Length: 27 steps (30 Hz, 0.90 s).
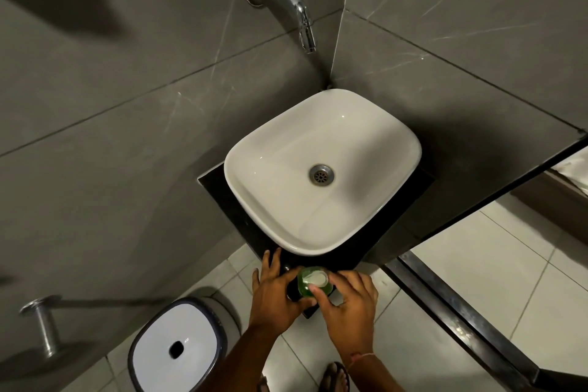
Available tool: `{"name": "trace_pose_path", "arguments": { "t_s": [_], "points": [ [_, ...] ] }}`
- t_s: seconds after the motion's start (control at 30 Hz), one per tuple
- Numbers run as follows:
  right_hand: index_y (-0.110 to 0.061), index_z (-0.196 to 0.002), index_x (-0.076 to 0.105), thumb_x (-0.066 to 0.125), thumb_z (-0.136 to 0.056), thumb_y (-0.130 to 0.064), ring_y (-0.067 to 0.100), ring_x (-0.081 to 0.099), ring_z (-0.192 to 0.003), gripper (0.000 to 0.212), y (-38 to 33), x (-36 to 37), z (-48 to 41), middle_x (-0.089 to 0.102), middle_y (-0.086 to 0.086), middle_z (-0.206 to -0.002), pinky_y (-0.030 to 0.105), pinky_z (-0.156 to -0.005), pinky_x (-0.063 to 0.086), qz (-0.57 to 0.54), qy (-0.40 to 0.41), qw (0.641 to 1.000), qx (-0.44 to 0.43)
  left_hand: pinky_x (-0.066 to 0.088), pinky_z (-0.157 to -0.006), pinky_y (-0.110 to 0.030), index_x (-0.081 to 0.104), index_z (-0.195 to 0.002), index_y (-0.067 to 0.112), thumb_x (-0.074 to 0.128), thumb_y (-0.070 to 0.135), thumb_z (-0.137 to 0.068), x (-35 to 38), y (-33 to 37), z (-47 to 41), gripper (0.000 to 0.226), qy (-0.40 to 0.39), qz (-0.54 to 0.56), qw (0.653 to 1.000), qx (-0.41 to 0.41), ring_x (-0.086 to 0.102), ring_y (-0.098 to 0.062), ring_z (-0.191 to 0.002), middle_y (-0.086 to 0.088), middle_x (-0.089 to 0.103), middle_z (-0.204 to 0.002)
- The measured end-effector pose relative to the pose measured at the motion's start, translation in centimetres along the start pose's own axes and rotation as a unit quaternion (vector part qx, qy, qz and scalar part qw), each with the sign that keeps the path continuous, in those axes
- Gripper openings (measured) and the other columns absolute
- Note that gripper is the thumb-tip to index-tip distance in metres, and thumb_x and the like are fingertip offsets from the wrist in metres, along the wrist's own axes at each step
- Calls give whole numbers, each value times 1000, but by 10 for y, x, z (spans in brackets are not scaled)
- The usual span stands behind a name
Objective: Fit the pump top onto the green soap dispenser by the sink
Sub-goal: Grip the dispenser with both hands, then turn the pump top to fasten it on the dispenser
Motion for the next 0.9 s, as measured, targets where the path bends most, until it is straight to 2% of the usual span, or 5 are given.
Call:
{"name": "trace_pose_path", "arguments": {
  "t_s": [0.17, 0.3, 0.57, 0.73, 0.9],
  "points": [
    [-24, -74, 62, 79, -67, -49, 19, 53, -84, 31, -9, 2, -1, 59, -9, -76, 43, -76, 47, -7, -1, 998, 64, 1, -119, -54, 50, -131, 42, 70, 59, -68, 3, -4, -1, 68, 5, -19, 1000, 11, -11, -21, -148, 1, 6, -163],
    [-26, -66, 40, 82, -64, -42, 19, 47, -74, 45, -26, 6, -4, 49, -8, -65, 47, -69, 49, -41, 2, 992, 116, 1, -119, -55, 50, -130, 43, 69, 54, -70, 3, -4, -1, 63, 11, -14, 1000, 15, -11, -23, -148, 1, 6, -163],
    [-36, -109, 68, 78, -71, -44, 15, 49, -97, 39, -14, 0, 1, 58, -14, -94, 42, -86, 47, -85, -15, 994, 62, 0, -118, -55, 48, -131, 44, 71, 57, -68, 2, -2, -1, 68, 5, -17, 1000, 6, -11, -21, -148, 1, 7, -162],
    [-27, -74, 58, 81, -63, -51, 18, 49, -85, 35, -13, 5, -5, 56, -10, -81, 41, -77, 45, -68, 10, 994, 83, -1, -118, -53, 48, -132, 44, 72, 55, -69, 3, -3, -1, 68, 9, -20, 1000, 11, -11, -21, -148, 1, 7, -163],
    [-25, -78, 46, 72, -66, -58, 23, 51, -88, 44, -27, 18, -4, 58, -3, -82, 42, -80, 42, -32, 24, 989, 141, -1, -118, -53, 51, -128, 44, 72, 48, -71, 3, -4, -1, 61, 11, -17, 1000, 12, -10, -23, -148, -1, 8, -162]
  ]
}}
Point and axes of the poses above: each hand's wrist, its own z-axis away from the middle knuckle, its own x-axis out of the palm, y = z × x, the point moved 1 cm from there along -z, towards the middle knuckle
